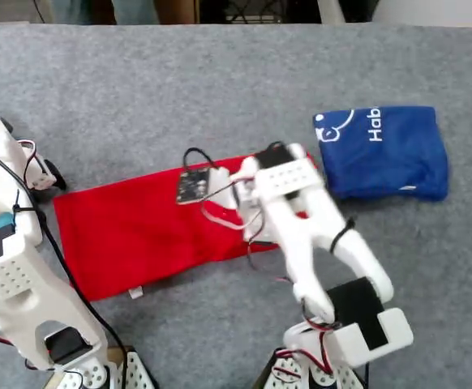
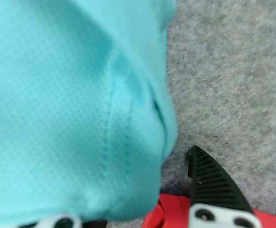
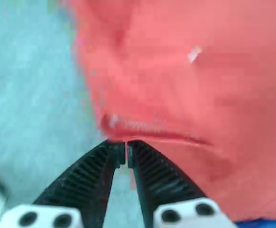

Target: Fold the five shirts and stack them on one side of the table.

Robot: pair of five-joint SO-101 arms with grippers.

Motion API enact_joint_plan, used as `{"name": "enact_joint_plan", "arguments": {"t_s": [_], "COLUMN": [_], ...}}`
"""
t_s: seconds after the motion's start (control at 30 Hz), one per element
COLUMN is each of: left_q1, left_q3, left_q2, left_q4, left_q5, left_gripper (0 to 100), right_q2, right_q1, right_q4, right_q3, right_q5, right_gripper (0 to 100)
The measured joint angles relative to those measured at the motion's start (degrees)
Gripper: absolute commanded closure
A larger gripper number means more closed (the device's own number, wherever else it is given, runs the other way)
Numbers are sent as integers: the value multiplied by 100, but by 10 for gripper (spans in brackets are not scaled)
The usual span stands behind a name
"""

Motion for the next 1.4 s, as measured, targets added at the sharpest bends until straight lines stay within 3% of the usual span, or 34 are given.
{"name": "enact_joint_plan", "arguments": {"t_s": [0.2,0.4,0.53,0.77,0.87,0.97,1.17,1.4], "left_q1": [0,0,0,0,0,0,0,-9], "left_q3": [0,0,0,0,0,0,0,0], "left_q2": [0,0,0,0,0,0,0,0], "left_q4": [0,0,0,0,0,0,0,0], "left_q5": [0,0,0,0,0,0,0,0], "left_gripper": [774,774,775,776,776,776,776,776], "right_q2": [53,413,308,-958,-1319,-1415,-879,1160], "right_q1": [-114,-114,-105,607,527,158,-255,-273], "right_q4": [-1486,-1705,-1354,-255,519,651,-782,-1459], "right_q3": [123,123,53,-747,-747,-413,352,-308], "right_q5": [-791,-985,-1037,-1600,-1345,-1257,-1767,-2224], "right_gripper": [977,977,977,977,977,977,974,976]}}
